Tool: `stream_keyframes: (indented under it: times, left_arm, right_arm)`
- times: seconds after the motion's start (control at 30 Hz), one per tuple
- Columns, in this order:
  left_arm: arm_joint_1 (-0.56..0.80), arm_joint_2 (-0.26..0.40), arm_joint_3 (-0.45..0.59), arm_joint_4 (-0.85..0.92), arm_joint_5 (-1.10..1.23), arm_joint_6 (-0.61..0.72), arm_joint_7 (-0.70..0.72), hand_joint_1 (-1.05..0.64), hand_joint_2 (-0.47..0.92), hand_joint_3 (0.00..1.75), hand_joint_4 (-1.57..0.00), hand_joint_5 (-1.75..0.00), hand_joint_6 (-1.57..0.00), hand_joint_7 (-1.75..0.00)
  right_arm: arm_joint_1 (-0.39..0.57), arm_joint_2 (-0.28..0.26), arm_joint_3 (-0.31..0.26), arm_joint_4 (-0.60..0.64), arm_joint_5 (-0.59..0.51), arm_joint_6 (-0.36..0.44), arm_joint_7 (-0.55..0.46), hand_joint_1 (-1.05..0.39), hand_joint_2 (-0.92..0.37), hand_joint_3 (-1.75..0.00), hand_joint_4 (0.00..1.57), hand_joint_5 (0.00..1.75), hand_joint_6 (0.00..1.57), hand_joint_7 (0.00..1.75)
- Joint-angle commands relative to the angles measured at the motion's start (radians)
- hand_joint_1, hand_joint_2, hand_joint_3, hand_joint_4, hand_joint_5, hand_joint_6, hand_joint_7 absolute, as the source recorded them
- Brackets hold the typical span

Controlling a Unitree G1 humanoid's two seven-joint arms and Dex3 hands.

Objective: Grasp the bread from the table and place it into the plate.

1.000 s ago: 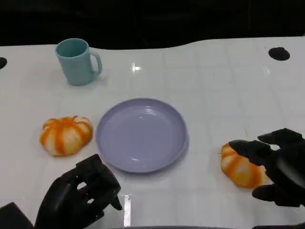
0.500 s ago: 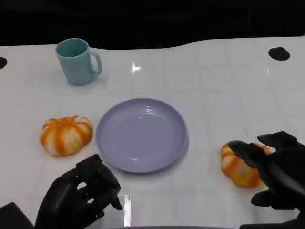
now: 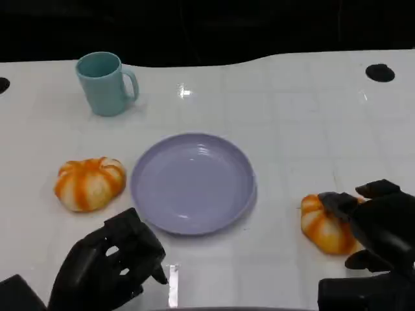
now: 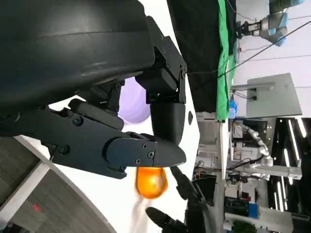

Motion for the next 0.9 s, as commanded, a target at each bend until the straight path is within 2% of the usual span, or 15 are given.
stream_keyframes:
  times: [0.03, 0.13, 0.2, 0.23, 0.3, 0.33, 0.37, 0.4, 0.43, 0.5, 0.53, 0.6, 0.63, 0.8, 0.9]
  left_arm:
    - [0.014, 0.007, 0.007, -0.016, 0.003, 0.000, 0.015, -0.59, 0.92, 0.31, -0.64, -1.75, -0.59, -1.49]
    - [0.016, 0.006, 0.007, -0.016, -0.004, -0.002, 0.007, -0.58, 0.92, 0.30, -0.63, -1.75, -0.59, -1.49]
    - [0.016, 0.006, 0.007, -0.014, -0.005, -0.006, 0.005, -0.58, 0.92, 0.31, -0.63, -1.75, -0.58, -1.48]
    - [0.015, 0.006, 0.007, -0.013, -0.003, -0.010, 0.005, -0.58, 0.92, 0.31, -0.63, -1.75, -0.58, -1.48]
    - [0.014, 0.007, 0.007, -0.011, -0.002, -0.015, 0.004, -0.57, 0.92, 0.31, -0.63, -1.75, -0.58, -1.48]
    - [0.014, 0.007, 0.008, -0.009, -0.001, -0.018, 0.003, -0.57, 0.92, 0.31, -0.63, -1.75, -0.58, -1.48]
    - [0.013, 0.008, 0.008, -0.006, -0.001, -0.021, 0.002, -0.57, 0.92, 0.31, -0.63, -1.75, -0.58, -1.48]
    - [0.013, 0.008, 0.008, -0.007, -0.001, -0.018, 0.003, -0.58, 0.92, 0.31, -0.63, -1.75, -0.58, -1.48]
    - [0.013, 0.008, 0.008, -0.008, -0.001, -0.015, 0.005, -0.58, 0.92, 0.31, -0.63, -1.75, -0.58, -1.48]
    - [0.014, 0.008, 0.008, -0.009, 0.001, -0.013, 0.008, -0.58, 0.92, 0.31, -0.63, -1.75, -0.59, -1.48]
    - [0.014, 0.007, 0.008, -0.009, 0.002, -0.014, 0.009, -0.58, 0.92, 0.31, -0.63, -1.75, -0.59, -1.48]
    - [0.013, 0.007, 0.008, -0.009, 0.003, -0.015, 0.009, -0.58, 0.92, 0.31, -0.63, -1.75, -0.59, -1.48]
    - [0.012, 0.007, 0.008, -0.008, -0.001, -0.014, 0.007, -0.58, 0.92, 0.31, -0.63, -1.75, -0.59, -1.48]
    - [0.017, 0.006, 0.006, -0.016, 0.001, -0.006, 0.012, -0.59, 0.92, 0.30, -0.63, -1.75, -0.59, -1.47]
    - [0.019, 0.007, 0.006, -0.018, 0.004, -0.008, 0.012, -0.58, 0.92, 0.30, -0.63, -1.75, -0.59, -1.47]
  right_arm:
    - [-0.067, -0.001, 0.043, 0.122, -0.002, 0.008, -0.044, -0.64, -0.89, -0.01, 0.21, 0.29, 0.29, 0.01]
    - [-0.106, -0.003, 0.075, 0.207, -0.001, -0.005, -0.091, -0.64, -0.92, -0.02, 0.32, 0.23, 0.34, 0.02]
    - [-0.126, 0.001, 0.086, 0.260, 0.011, -0.023, -0.154, -0.62, -0.92, -0.05, 0.49, 0.21, 0.46, 0.04]
    - [-0.133, 0.006, 0.084, 0.288, 0.029, -0.041, -0.199, -0.59, -0.92, -0.04, 0.58, 0.19, 0.53, 0.04]
    - [-0.143, 0.020, 0.065, 0.340, 0.101, -0.104, -0.293, -0.41, -0.90, -0.01, 0.91, 0.26, 0.78, 0.08]
    - [-0.146, 0.024, 0.056, 0.362, 0.137, -0.137, -0.331, -0.34, -0.89, -0.01, 0.96, 0.44, 0.89, 0.07]
    - [-0.150, 0.025, 0.050, 0.383, 0.165, -0.171, -0.373, -0.28, -0.89, 0.00, 0.93, 0.69, 0.97, 0.06]
    - [-0.155, 0.024, 0.047, 0.400, 0.188, -0.205, -0.410, -0.20, -0.88, -0.01, 0.92, 1.06, 1.11, 0.08]
    - [-0.159, 0.021, 0.047, 0.415, 0.203, -0.231, -0.437, -0.15, -0.89, -0.01, 0.92, 1.30, 1.20, 0.10]
    - [-0.169, 0.013, 0.053, 0.438, 0.215, -0.267, -0.477, -0.11, -0.91, -0.04, 0.91, 1.63, 1.34, 0.15]
    - [-0.174, 0.010, 0.054, 0.449, 0.219, -0.285, -0.498, -0.11, -0.87, -0.15, 0.92, 1.69, 1.27, 0.44]
    - [-0.181, 0.007, 0.053, 0.469, 0.225, -0.315, -0.534, -0.10, -0.58, -0.77, 0.92, 1.73, 0.94, 1.28]
    - [-0.187, 0.006, 0.052, 0.481, 0.228, -0.328, -0.551, -0.10, -0.52, -0.89, 0.92, 1.74, 0.88, 1.41]
    - [-0.220, 0.010, 0.048, 0.516, 0.227, -0.339, -0.613, -0.11, -0.43, -1.11, 0.92, 1.75, 0.77, 1.59]
    - [-0.242, 0.014, 0.049, 0.541, 0.232, -0.361, -0.662, -0.10, -0.37, -1.21, 0.91, 1.75, 0.77, 1.60]
